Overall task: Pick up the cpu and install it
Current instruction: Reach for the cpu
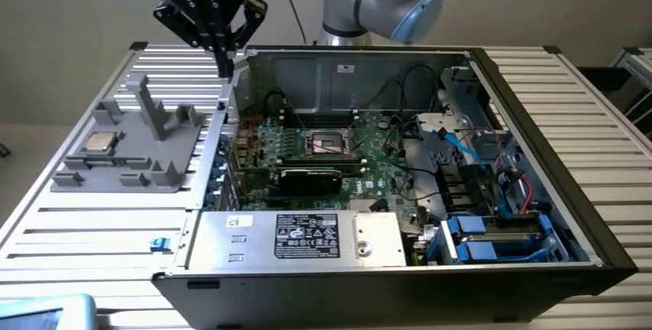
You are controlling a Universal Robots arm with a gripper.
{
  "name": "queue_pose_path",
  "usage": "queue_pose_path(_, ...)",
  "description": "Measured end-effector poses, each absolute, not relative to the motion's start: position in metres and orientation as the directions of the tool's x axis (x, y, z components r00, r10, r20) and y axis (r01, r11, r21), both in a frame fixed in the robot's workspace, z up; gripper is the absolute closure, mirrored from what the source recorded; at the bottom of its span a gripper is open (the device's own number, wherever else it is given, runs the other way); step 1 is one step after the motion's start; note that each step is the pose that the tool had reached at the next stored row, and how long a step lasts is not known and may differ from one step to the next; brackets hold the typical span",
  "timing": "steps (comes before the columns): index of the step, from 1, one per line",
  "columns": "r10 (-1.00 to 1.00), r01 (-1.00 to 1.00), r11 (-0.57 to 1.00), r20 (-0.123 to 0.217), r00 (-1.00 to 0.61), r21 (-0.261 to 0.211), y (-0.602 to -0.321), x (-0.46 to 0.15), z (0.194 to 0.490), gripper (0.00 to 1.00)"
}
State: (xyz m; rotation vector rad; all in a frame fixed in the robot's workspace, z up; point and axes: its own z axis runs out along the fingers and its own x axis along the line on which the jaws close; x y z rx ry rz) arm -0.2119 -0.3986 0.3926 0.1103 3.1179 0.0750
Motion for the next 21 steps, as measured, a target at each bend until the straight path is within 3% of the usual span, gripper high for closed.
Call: queue_pose_path(21,0.071,0.07,0.996,-0.019,-0.997,0.049,-0.396,-0.296,0.392,0.89)
